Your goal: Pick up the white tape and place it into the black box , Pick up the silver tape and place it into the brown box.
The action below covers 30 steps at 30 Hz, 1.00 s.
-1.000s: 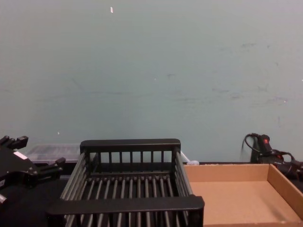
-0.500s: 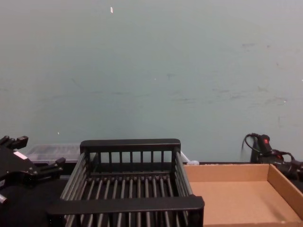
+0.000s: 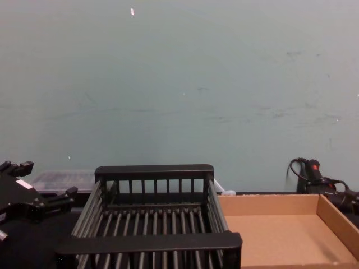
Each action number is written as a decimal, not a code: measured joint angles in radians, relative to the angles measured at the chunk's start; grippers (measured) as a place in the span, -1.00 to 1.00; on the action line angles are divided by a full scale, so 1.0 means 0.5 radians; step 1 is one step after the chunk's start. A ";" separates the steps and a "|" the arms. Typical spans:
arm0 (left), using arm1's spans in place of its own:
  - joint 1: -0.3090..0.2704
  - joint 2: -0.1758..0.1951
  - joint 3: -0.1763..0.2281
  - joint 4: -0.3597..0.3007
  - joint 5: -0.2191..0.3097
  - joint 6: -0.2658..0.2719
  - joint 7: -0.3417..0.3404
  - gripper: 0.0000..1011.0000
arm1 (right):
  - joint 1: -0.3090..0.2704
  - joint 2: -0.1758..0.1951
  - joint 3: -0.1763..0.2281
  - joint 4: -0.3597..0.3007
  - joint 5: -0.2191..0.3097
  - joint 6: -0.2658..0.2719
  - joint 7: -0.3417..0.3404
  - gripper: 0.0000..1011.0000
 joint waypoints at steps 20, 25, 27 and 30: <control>0.000 0.000 0.000 0.000 0.000 0.000 0.000 0.98 | 0.000 0.000 0.000 0.000 0.000 0.000 0.000 0.98; 0.000 0.000 0.000 0.000 0.000 0.000 0.000 0.98 | -0.010 -0.004 0.023 -0.017 -0.007 0.000 0.015 0.98; 0.000 0.000 0.000 0.000 0.000 0.000 0.000 0.98 | -0.027 0.001 0.041 -0.043 -0.008 0.002 0.028 0.98; 0.000 0.000 0.000 0.000 0.000 0.000 0.000 0.98 | -0.058 0.016 0.073 -0.097 0.009 0.017 0.053 0.98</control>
